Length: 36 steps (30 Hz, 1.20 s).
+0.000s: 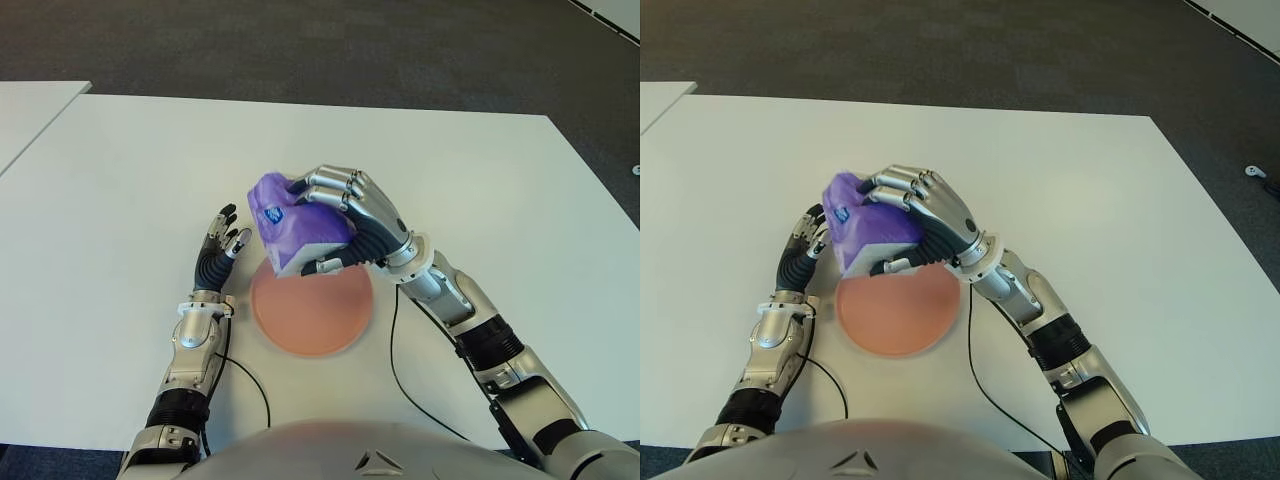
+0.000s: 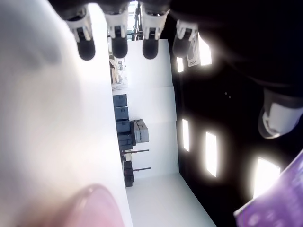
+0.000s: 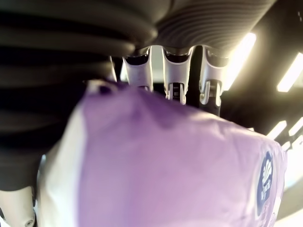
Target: Put the tissue paper into the plate.
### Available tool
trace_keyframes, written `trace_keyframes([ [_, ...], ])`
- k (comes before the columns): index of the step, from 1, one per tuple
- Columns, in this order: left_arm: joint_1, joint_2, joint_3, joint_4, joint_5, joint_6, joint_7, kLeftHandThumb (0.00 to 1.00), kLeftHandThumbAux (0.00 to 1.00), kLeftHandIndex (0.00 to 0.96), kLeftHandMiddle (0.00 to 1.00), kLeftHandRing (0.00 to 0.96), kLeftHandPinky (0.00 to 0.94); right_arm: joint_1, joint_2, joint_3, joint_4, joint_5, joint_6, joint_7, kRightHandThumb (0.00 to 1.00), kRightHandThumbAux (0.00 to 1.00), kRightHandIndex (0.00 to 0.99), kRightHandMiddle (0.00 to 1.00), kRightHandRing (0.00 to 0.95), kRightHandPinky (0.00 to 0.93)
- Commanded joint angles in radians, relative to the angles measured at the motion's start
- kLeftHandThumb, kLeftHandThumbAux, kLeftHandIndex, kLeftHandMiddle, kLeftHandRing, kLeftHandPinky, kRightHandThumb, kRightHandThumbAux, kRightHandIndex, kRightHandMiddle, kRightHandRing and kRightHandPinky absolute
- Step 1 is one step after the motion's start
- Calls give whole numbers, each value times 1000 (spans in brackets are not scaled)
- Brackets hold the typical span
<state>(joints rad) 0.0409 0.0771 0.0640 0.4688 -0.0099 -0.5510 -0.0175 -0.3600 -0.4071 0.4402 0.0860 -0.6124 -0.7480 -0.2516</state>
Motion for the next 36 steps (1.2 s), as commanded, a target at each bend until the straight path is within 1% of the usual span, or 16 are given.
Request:
trace_keyframes([
  [1, 55, -14, -1, 77, -5, 54, -10, 0, 405, 0, 0, 0, 0, 19, -8, -4, 19, -20, -29, 43, 853, 679, 398, 538, 808, 809],
  [4, 53, -12, 0, 82, -7, 52, -14, 0, 408, 0, 0, 0, 0, 32, -11, -8, 17, -33, -30, 59, 854, 678, 398, 538, 803, 806],
  [12, 46, -5, 2, 92, -12, 36, -26, 0, 411, 0, 0, 0, 0, 86, -31, 0, 5, -52, -14, 145, 853, 678, 397, 537, 800, 813],
  [18, 43, 0, 2, 99, -15, 24, -36, 0, 414, 0, 0, 0, 0, 99, -33, -1, 15, -64, 0, 200, 853, 678, 397, 535, 802, 812],
  [24, 39, 3, 2, 103, -18, 21, -42, 0, 416, 0, 0, 0, 0, 83, -20, 4, 89, -86, 0, 202, 853, 679, 398, 537, 810, 810],
  [30, 40, 7, 1, 99, -11, 21, -38, 0, 420, 0, 0, 0, 0, 84, -10, 4, 104, -95, 7, 207, 853, 679, 397, 537, 812, 806],
  [36, 42, 10, 0, 94, -17, 23, -46, 0, 425, 0, 0, 0, 0, 107, 0, 14, 131, -131, 3, 175, 853, 679, 398, 537, 811, 811],
])
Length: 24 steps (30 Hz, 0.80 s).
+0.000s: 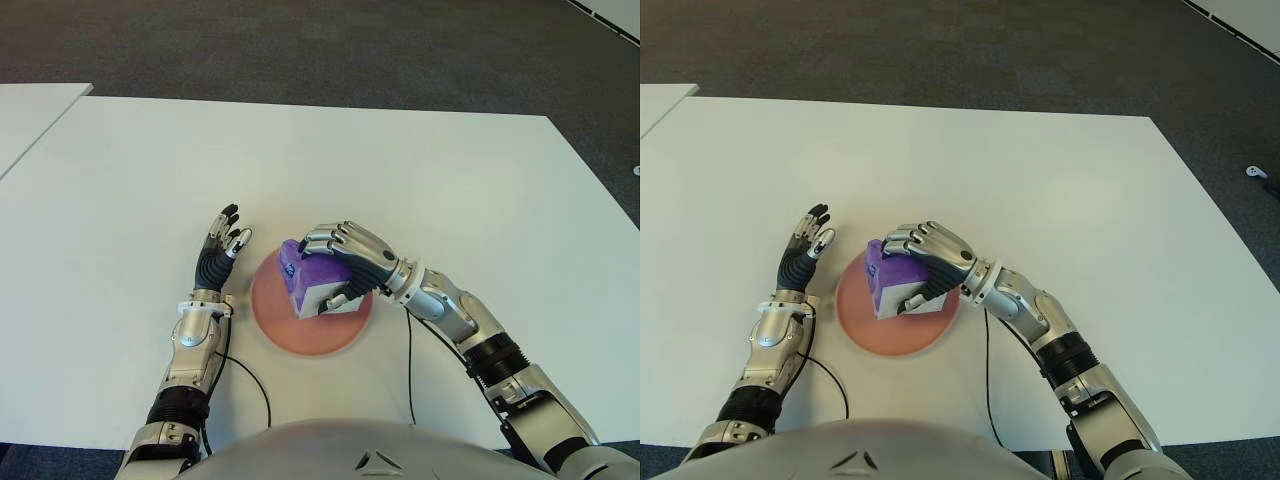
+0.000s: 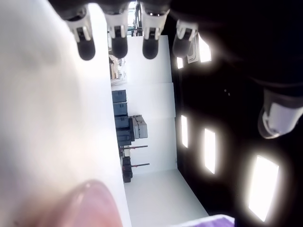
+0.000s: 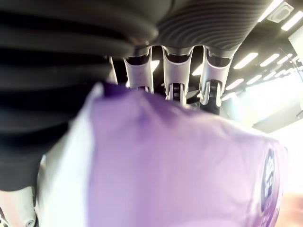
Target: Put the tissue paper into the plate.
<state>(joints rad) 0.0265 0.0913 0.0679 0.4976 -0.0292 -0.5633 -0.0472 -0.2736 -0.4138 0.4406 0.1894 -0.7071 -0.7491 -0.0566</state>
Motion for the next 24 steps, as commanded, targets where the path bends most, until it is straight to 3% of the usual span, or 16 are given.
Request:
trace_keyframes([
  [1, 57, -5, -4, 64, 0, 37, -19, 0, 426, 0, 0, 0, 0, 27, 10, 21, 41, -53, 1, -37, 853, 679, 398, 537, 812, 815],
  [10, 62, -4, -5, 45, -2, 51, -24, 0, 424, 0, 0, 0, 0, 23, 11, 66, 102, -97, -14, -79, 854, 678, 398, 538, 812, 813],
  [14, 65, -4, -5, 37, 2, 59, -20, 0, 416, 0, 0, 0, 0, 33, 4, 66, 81, -83, 2, -53, 849, 677, 402, 562, 753, 729],
  [16, 67, -3, -6, 35, 6, 61, -15, 0, 413, 0, 0, 0, 0, 32, -9, 70, 57, -85, 23, -9, 755, 698, 412, 503, 570, 564],
  [17, 68, -3, -5, 34, 8, 62, -13, 0, 412, 0, 0, 0, 0, 31, -17, 73, 45, -88, 35, 17, 555, 615, 273, 334, 365, 361],
  [19, 69, -2, -5, 33, 12, 63, -10, 0, 411, 0, 0, 0, 0, 28, -30, 77, 21, -94, 51, 58, 377, 543, 150, 186, 186, 184],
  [22, 69, 0, -5, 36, 17, 62, -6, 0, 411, 0, 0, 0, 0, 23, -59, 76, -30, -104, 65, 117, 203, 451, 49, 61, 61, 60],
  [24, 68, 1, -4, 41, 17, 61, -7, 0, 411, 0, 0, 0, 0, 23, -71, 76, -52, -116, 66, 128, 138, 406, 25, 31, 31, 30],
])
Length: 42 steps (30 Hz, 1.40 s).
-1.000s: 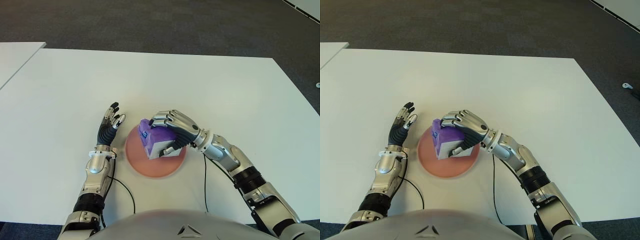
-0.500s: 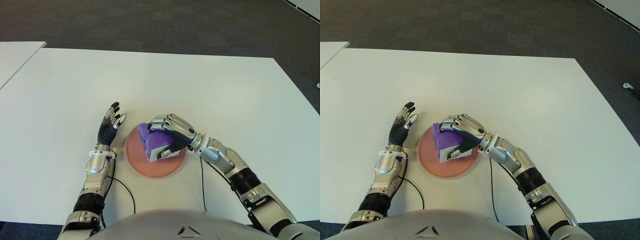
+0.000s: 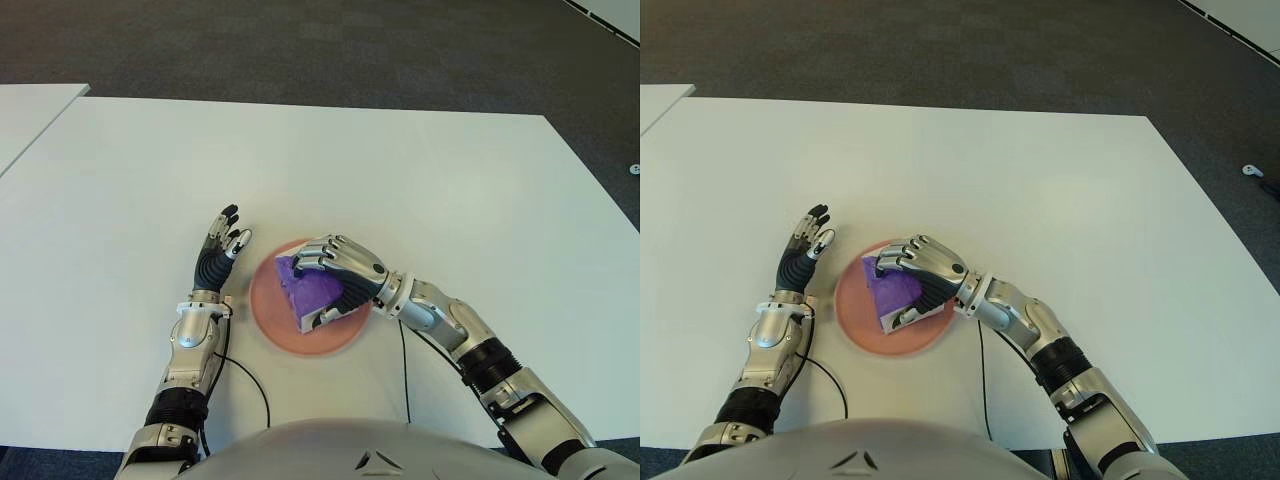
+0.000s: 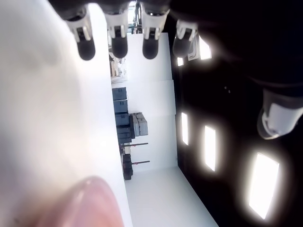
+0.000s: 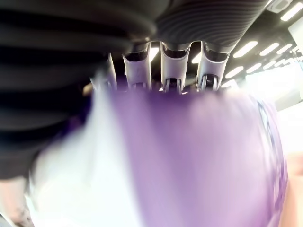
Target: Put the tissue paper into the plate.
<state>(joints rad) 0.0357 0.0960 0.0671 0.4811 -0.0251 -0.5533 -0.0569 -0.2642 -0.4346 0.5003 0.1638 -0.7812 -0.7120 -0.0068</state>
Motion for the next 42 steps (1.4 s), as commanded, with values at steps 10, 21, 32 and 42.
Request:
trace_keyframes([
  [10, 51, -3, 2, 77, -1, 48, -15, 0, 409, 0, 0, 0, 0, 22, -70, 16, -66, -63, 20, 76, 47, 283, 0, 0, 0, 0],
  [21, 40, 4, 3, 106, -4, 26, -27, 0, 399, 0, 0, 0, 0, 33, -74, 1, -91, -41, 16, 68, 51, 255, 0, 0, 0, 0],
  [32, 24, 3, 11, 143, -18, 6, -37, 0, 403, 0, 0, 0, 0, 31, -53, -49, -125, 53, 17, 63, 78, 237, 0, 0, 0, 0],
  [42, -6, 1, 25, 194, -32, -15, -43, 5, 409, 0, 0, 0, 0, -18, -16, -151, -203, 326, 91, 166, 106, 240, 0, 0, 0, 0],
])
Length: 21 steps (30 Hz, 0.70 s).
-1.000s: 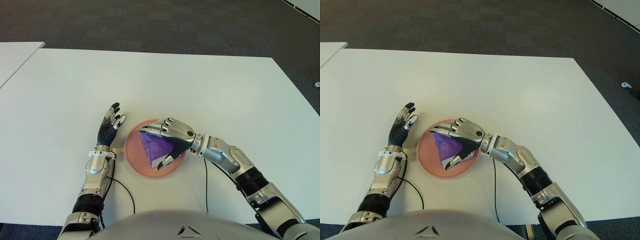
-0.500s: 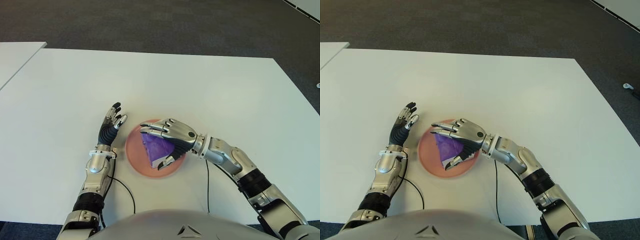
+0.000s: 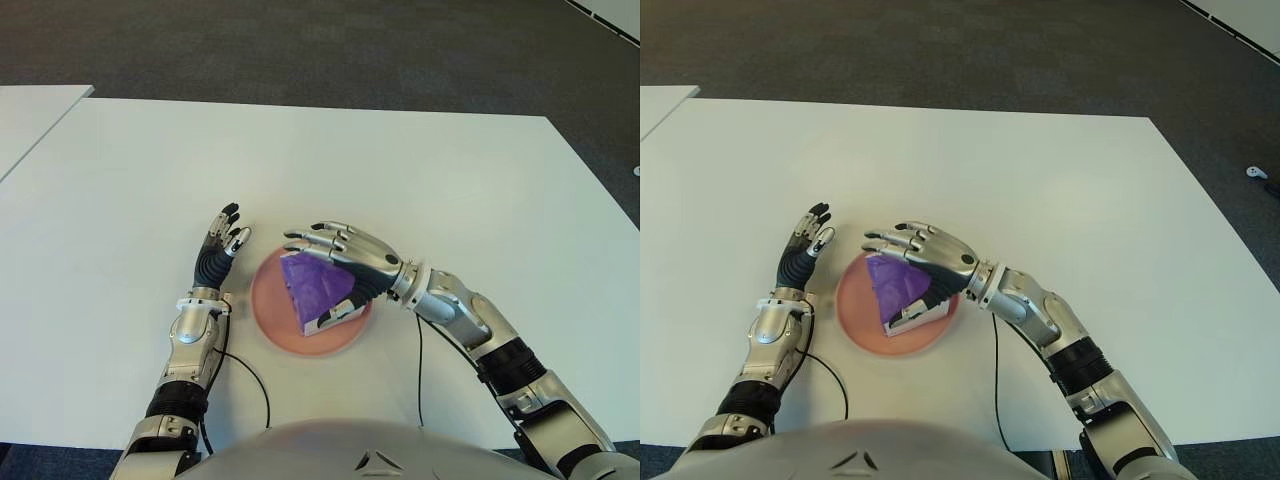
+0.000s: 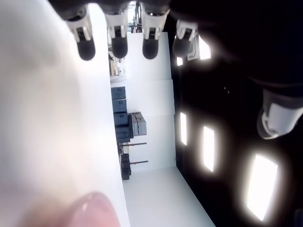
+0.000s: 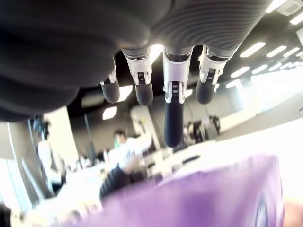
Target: Put the tissue paper into the plate.
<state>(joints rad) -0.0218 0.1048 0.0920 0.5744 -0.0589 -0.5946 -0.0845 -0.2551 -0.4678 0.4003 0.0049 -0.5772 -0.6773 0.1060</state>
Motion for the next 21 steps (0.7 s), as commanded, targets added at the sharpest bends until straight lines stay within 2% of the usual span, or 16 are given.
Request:
trace_keyframes([
  [1, 55, -10, -2, 83, 5, 33, -10, 6, 410, 0, 0, 0, 0, -42, 16, -76, -66, 201, 100, 90, 109, 241, 0, 0, 0, 0],
  [3, 60, -13, -4, 62, 10, 41, -3, 3, 414, 0, 0, 0, 0, -56, 16, -103, -92, 288, 151, 138, 118, 243, 0, 0, 0, 0],
  [7, 72, -16, -8, 29, 19, 51, 5, 0, 417, 0, 0, 0, 0, -43, 38, -137, -128, 368, 237, 173, 134, 241, 0, 0, 0, 0],
  [11, 79, -16, -10, 19, 40, 53, 26, 0, 417, 0, 0, 0, 0, -13, 92, -221, -142, 399, 336, 105, 169, 259, 0, 0, 0, 0],
  [13, 82, -17, -10, 13, 46, 55, 31, 0, 417, 0, 0, 0, 0, -3, 114, -253, -128, 410, 340, 76, 189, 284, 0, 0, 0, 0],
  [15, 85, -19, -11, 7, 49, 59, 34, 0, 416, 0, 0, 0, 0, 5, 149, -292, -56, 448, 310, 41, 191, 314, 0, 0, 0, 0],
  [16, 87, -20, -11, 2, 50, 62, 35, 0, 415, 0, 0, 0, 0, 1, 180, -323, -1, 497, 294, 25, 190, 328, 0, 0, 0, 0],
  [18, 91, -20, -13, -7, 53, 71, 35, 0, 413, 0, 0, 0, 0, -38, 242, -393, 117, 581, 258, -21, 150, 361, 0, 0, 0, 0],
  [21, 95, -19, -14, -17, 55, 77, 33, 0, 411, 0, 0, 0, 0, -60, 306, -440, 175, 608, 204, -89, 94, 398, 0, 0, 0, 0],
])
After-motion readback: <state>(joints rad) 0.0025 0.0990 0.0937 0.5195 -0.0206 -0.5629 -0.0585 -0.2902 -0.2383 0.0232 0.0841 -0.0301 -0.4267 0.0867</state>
